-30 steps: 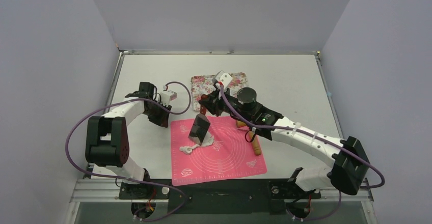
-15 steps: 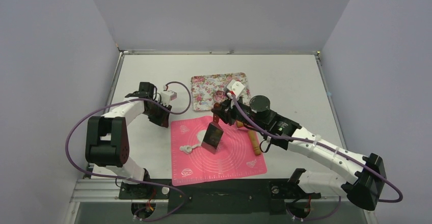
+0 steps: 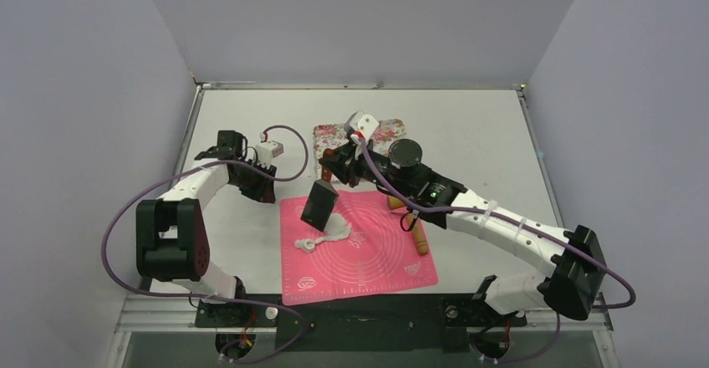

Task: Roll out the dumpling wrappers from the dough
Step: Remove the dumpling wrapper from the work surface.

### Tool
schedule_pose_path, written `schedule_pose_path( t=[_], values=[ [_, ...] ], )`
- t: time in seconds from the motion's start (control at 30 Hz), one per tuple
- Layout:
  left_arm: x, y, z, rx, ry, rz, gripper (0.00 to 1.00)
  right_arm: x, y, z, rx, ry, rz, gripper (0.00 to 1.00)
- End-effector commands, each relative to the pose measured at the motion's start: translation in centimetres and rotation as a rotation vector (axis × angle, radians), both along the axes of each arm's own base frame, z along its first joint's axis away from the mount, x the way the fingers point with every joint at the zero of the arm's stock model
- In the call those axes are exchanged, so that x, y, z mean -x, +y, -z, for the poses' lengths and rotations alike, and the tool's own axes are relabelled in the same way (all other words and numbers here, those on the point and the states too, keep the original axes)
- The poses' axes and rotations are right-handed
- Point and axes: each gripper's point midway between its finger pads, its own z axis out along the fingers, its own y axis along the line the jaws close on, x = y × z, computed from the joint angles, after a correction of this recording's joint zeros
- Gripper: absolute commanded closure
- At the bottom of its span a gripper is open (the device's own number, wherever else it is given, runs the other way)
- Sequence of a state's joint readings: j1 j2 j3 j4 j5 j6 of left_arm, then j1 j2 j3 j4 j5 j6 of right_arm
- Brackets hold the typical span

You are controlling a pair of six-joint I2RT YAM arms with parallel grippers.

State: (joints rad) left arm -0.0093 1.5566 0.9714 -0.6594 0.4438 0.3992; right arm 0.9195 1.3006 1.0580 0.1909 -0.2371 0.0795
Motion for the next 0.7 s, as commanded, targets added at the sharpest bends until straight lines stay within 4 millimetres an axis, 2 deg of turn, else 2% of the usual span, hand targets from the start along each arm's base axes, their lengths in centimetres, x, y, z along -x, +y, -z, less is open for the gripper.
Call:
schedule_pose_path(
  t=[0.0,0.03,0.13,0.3,0.5,0.67],
  values=[
    [-1.2,0.3,-1.9,0.044,-0.049,-0.005,0.78,-0.7,2.4,-4.7,-0.122,-0.101,-0.034,1.00],
    [-1.3,0.3,-2.0,0.045,-0.049,-0.005,0.77,-0.9,2.8,-4.6,-0.118,-0.104,-0.042,1.00],
    [-1.0,0.4,-2.1,0.057,-0.040,-0.006,0.77,-1.6,4.3,-2.7,-0.096,-0.075,-0.058,1.00],
    [-0.6,0.8,-1.6,0.043,-0.061,-0.010,0.77,-2.0,5.0,-1.4,-0.072,-0.055,-0.062,1.00],
    [-0.7,0.6,-1.5,0.051,-0.043,0.006,0.77,-1.5,3.6,0.3,-0.003,-0.035,-0.052,1.00],
    [-1.2,0.4,-2.0,0.062,-0.047,0.007,0.77,0.4,2.5,1.1,-0.029,0.013,-0.057,1.00]
  ],
)
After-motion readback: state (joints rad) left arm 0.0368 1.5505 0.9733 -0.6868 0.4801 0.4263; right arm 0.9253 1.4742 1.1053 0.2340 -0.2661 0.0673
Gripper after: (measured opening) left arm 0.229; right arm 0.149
